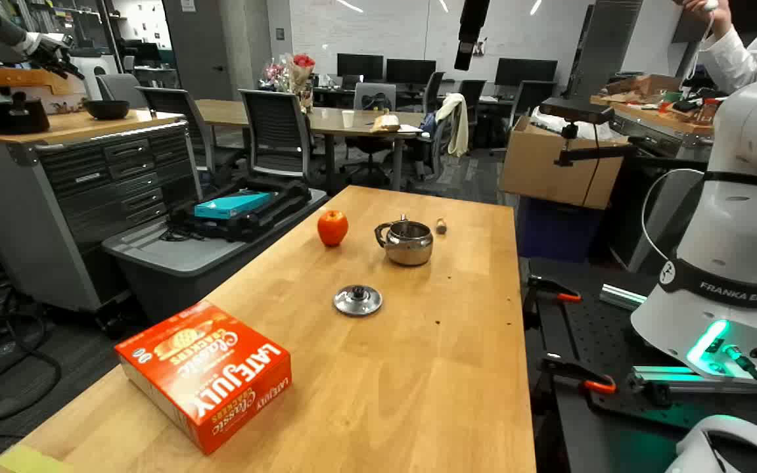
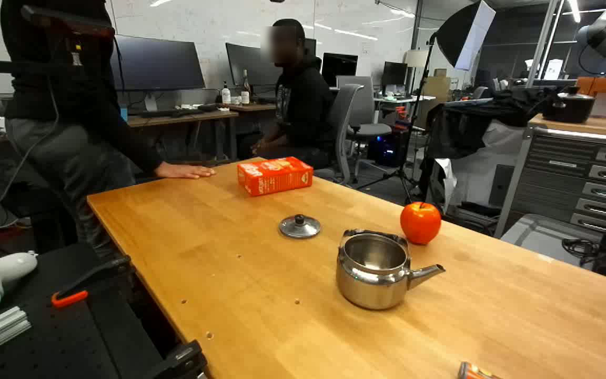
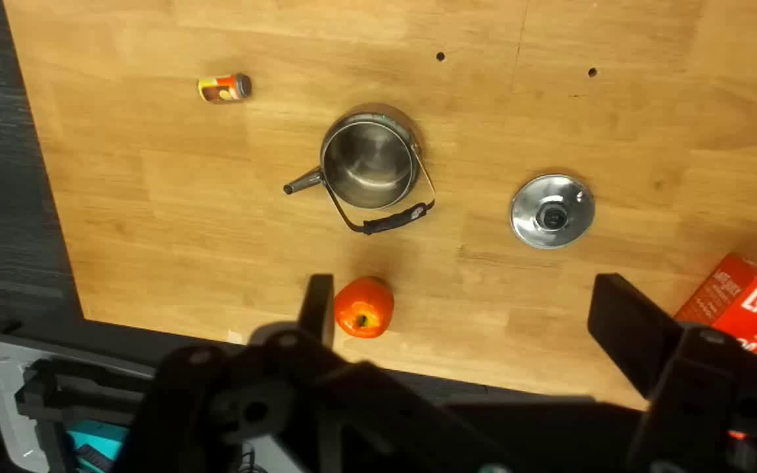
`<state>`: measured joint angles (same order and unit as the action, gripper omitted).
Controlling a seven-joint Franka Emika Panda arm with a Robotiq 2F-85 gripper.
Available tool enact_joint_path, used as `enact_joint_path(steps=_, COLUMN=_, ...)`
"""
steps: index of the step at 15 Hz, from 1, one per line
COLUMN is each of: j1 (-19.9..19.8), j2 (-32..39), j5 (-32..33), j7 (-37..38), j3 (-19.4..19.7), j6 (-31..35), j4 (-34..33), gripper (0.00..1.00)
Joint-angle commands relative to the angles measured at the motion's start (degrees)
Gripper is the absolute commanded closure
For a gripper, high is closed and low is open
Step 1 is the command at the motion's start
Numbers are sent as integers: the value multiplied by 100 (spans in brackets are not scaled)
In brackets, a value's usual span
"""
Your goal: Pick up the lid and close the kettle
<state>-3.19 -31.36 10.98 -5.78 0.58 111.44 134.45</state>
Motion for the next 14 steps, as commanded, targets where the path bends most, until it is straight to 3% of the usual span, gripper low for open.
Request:
enact_joint_path(steps=1, j1=58, j2=1, j5=26, j7=24, j3=45, j6=-11, j4=-32, gripper=0)
enact_joint_path(steps=11, j1=58, j2=-13, j5=26, j7=24, j3=44, j6=-11, j4=-78, gripper=0)
enact_joint_path(steps=14, j1=-24, j2=8, j5=1, j7=427, j3=19, j6=306, j4=35, gripper=0)
